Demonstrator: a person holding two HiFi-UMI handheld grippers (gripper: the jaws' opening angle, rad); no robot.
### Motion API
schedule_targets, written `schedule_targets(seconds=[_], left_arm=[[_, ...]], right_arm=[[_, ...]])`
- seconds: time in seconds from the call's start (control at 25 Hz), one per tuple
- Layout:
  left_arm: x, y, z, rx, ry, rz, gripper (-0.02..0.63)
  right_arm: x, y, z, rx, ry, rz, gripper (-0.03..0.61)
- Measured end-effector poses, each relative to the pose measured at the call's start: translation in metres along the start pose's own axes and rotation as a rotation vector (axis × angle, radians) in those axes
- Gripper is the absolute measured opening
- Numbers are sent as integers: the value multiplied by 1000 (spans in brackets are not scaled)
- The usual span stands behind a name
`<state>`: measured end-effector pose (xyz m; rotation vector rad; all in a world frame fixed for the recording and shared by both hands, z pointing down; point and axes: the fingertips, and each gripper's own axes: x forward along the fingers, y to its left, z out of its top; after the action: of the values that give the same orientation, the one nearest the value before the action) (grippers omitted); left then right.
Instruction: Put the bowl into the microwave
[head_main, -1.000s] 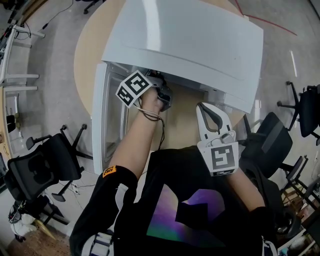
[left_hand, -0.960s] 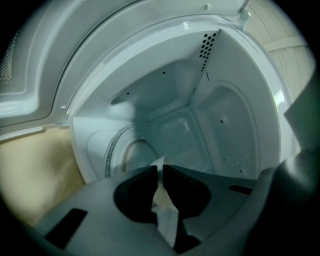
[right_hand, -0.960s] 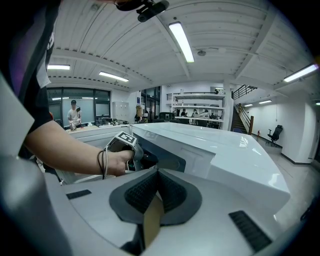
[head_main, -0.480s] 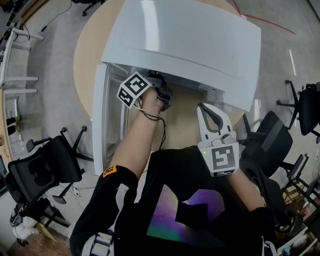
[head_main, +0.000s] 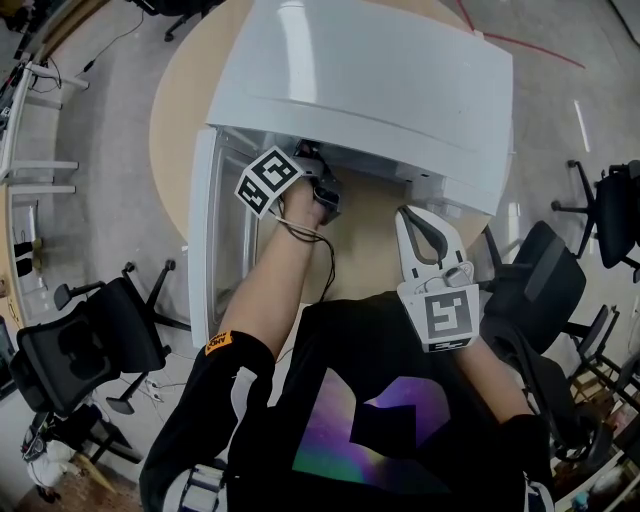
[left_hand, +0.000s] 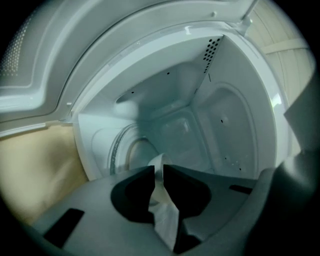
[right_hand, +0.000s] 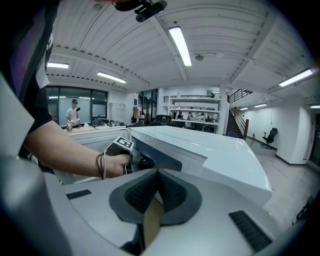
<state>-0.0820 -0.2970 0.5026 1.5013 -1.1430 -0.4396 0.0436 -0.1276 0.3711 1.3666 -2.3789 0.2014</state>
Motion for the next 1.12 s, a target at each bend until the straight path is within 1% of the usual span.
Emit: schedule_targets(seconds=[0.2,0.36,0.4,0.56,0.76,0.84,0.92,0.96,1.04,1.12], left_arm=[[-13,-4,-2,55,-3,-12,84],[-33,-9,-4,102,-15,-27,84],[-40,-11,-7,116,-17,-32,84],[-72,-17,-23,182,0,-49,84],[-113,-31,-43,282,32,-105,83],[-129,-41,-52,345,39,-140,83],[-146,-51,-61,430,46,-166,83],[-155,-56,-66,480,47,-176,81],[-173,-66,-75,593,44,-187,46],[-191,-75,-86,704,39,-198,46]], right_arm=[[-9,7,3,-3,-14,-13,15],[-14,15,11,-28,-69,-12,15],[-16,16,11,-22,-71,-15,15],[-27,24,6,44,-21,-44,15],[-36,40,-5,94,-22,-58,15],[-40,46,-11,113,-16,-66,15],[-44,53,-16,122,-10,-71,15],[-47,55,-18,125,-9,-72,15],[-52,58,-21,129,-11,-78,15],[-58,57,-22,134,-21,-88,15]])
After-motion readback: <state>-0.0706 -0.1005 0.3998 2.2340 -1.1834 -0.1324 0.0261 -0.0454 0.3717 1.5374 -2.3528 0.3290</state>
